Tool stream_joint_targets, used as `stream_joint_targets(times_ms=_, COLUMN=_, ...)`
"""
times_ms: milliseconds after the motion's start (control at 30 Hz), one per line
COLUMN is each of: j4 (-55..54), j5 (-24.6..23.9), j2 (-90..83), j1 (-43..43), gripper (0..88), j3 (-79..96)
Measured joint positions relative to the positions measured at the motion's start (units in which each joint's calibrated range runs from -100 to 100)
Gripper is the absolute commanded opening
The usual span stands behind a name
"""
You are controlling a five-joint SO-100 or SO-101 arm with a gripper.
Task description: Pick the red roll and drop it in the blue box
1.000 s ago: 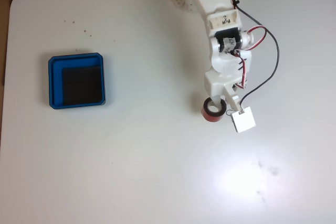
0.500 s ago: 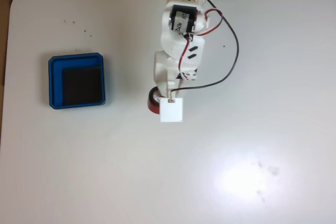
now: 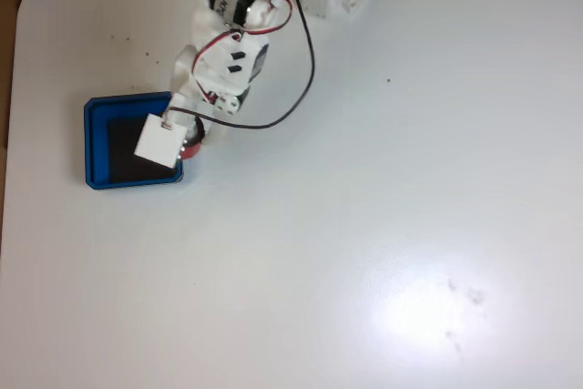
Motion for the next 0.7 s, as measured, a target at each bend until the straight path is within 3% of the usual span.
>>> stream_joint_targets(times_ms=700, j4=0.0, j5=0.0, j2=19.31, j1=12.27, gripper=0.5, j3=-13.09)
